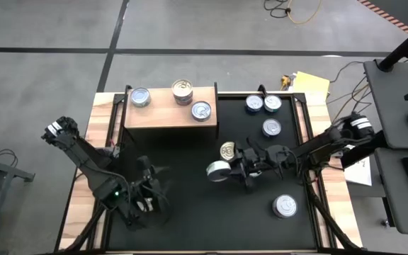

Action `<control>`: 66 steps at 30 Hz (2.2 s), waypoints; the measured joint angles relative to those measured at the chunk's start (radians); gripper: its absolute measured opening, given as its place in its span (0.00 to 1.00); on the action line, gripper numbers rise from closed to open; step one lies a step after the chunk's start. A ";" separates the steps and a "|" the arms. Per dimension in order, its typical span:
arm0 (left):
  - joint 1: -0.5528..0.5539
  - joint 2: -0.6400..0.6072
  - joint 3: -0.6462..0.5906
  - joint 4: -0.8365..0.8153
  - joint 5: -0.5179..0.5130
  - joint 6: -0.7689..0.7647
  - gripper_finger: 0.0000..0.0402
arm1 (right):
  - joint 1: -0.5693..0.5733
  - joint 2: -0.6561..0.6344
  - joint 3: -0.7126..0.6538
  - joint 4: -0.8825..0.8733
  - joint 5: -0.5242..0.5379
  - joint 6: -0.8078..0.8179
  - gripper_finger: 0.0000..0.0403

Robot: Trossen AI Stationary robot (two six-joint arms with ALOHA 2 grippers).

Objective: Stack canned seafood by type on shelf
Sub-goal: Stack the green/white tuna can on top of the other green/white tuna can on the shelf

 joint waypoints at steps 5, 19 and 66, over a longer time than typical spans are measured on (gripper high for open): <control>-0.019 0.001 -0.068 0.349 0.016 0.195 0.54 | 0.018 0.129 0.045 0.148 -0.014 -0.196 0.31; -0.016 0.000 -0.360 1.027 -0.043 0.369 0.55 | 0.020 0.262 0.159 0.147 -0.014 -0.295 0.31; 0.112 0.011 -0.373 1.093 0.155 0.474 0.71 | 0.032 0.314 0.332 -0.122 -0.056 -0.521 0.31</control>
